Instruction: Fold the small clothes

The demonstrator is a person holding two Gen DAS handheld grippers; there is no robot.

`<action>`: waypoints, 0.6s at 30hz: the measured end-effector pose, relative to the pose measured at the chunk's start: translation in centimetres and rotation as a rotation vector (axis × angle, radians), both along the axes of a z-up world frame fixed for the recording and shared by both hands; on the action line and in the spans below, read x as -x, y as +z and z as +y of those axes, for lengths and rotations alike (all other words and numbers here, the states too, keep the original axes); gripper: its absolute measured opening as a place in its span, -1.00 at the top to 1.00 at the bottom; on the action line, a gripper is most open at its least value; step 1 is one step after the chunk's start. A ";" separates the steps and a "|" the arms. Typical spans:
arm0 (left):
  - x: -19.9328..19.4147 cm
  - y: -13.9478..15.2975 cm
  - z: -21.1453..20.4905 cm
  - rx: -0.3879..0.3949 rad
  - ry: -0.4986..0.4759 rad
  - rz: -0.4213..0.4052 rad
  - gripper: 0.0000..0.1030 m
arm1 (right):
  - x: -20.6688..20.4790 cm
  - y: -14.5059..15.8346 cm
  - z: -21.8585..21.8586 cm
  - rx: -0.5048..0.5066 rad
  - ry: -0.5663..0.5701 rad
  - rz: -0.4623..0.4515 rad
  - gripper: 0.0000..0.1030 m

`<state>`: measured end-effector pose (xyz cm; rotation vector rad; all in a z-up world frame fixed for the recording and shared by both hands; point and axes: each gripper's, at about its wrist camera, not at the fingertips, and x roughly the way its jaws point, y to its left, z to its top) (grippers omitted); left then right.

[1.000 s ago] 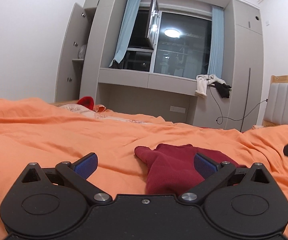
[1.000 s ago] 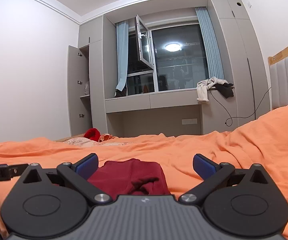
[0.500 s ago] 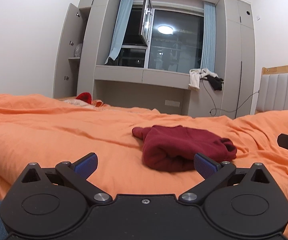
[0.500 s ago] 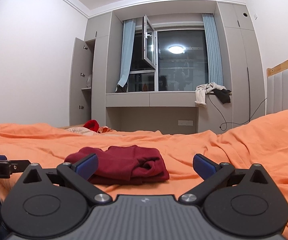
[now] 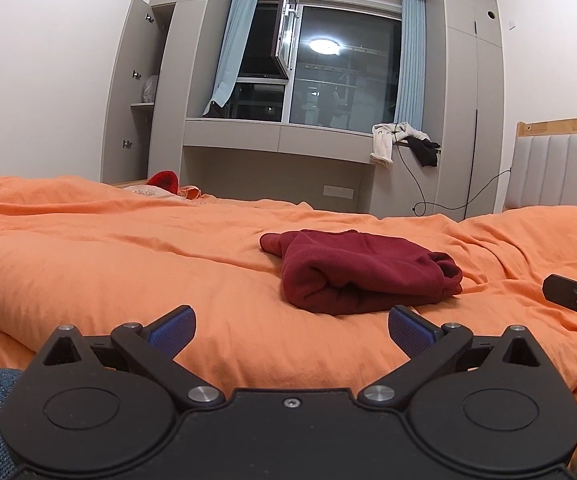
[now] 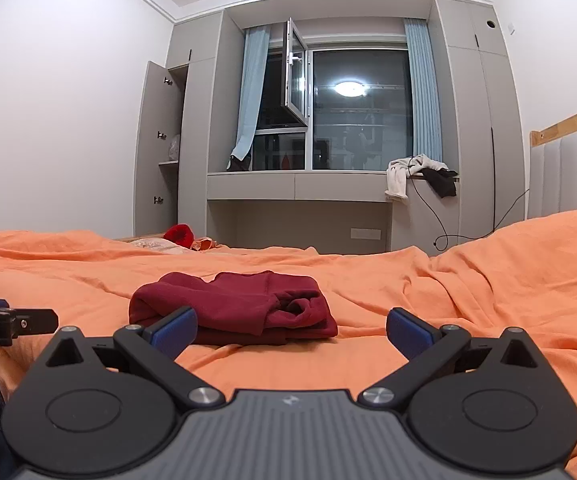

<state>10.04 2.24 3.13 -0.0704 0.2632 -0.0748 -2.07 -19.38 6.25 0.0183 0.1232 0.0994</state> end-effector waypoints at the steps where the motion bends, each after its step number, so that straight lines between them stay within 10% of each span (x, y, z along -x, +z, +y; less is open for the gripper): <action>1: 0.0 0.0 0.0 0.001 0.001 0.001 -0.99 | 0.0 0.0 -0.1 -0.003 -0.001 0.001 -1.00; 18: -0.3 0.0 -0.3 -0.009 0.000 0.011 -0.99 | -0.1 -0.2 0.1 0.006 0.005 0.012 -1.00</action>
